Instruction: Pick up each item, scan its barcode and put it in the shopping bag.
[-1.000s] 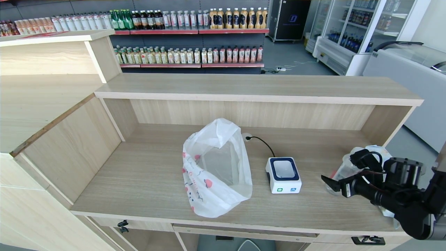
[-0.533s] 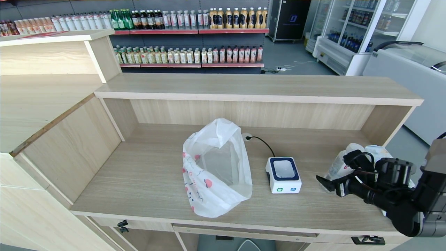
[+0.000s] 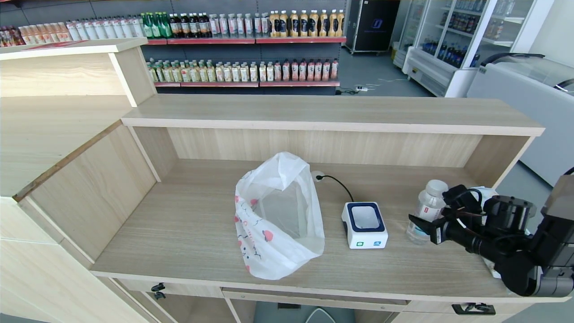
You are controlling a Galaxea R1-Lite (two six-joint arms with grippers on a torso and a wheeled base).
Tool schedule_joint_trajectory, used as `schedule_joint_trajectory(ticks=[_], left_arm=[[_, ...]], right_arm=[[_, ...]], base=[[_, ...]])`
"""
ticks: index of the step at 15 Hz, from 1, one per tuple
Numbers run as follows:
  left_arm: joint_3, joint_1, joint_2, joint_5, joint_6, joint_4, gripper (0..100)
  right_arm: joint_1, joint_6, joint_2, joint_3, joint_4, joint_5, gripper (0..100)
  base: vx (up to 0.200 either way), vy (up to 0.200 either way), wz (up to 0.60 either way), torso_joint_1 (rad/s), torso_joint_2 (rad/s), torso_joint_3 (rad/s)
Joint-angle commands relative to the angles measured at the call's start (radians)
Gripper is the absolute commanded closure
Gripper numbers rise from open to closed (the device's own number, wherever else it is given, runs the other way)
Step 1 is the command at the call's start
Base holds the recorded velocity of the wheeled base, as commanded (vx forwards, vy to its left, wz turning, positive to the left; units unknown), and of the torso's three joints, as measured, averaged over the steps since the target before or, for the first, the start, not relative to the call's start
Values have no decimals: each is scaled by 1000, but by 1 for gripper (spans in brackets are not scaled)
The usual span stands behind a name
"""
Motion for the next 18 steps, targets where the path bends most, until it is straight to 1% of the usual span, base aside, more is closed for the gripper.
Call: schedule_joint_trajectory(ticks=[1, 5, 8, 10, 12, 13, 14, 15, 17, 18], left_arm=[[0, -1, 1, 0, 0, 0, 0], [0, -1, 1, 0, 0, 0, 0], [0, -1, 1, 0, 0, 0, 0], [0, -1, 1, 0, 0, 0, 0], [0, -1, 1, 0, 0, 0, 0], [0, -1, 1, 0, 0, 0, 0], [0, -1, 1, 0, 0, 0, 0], [0, -1, 1, 0, 0, 0, 0], [0, 1, 1, 0, 0, 0, 0], [0, 1, 1, 0, 0, 0, 0]], right_arm=[[0, 0, -6, -15, 2, 4, 100], [2, 50, -21, -54, 4, 25, 100], [2, 53, -52, -58, 15, 21, 100], [11, 213, -221, -78, 159, 156, 100], [13, 322, -373, -140, 369, 274, 100], [13, 394, -462, -190, 489, 384, 100], [13, 500, -560, -272, 616, 522, 100], [16, 593, -617, -336, 668, 597, 100], [48, 761, -683, -442, 677, 715, 100], [56, 850, -712, -485, 676, 794, 100]], base=[[0, 0, 0, 0, 0, 0], [0, 0, 0, 0, 0, 0], [0, 0, 0, 0, 0, 0], [0, 0, 0, 0, 0, 0], [0, 0, 0, 0, 0, 0], [0, 0, 0, 0, 0, 0], [0, 0, 0, 0, 0, 0], [0, 0, 0, 0, 0, 0], [0, 0, 0, 0, 0, 0], [0, 0, 0, 0, 0, 0]])
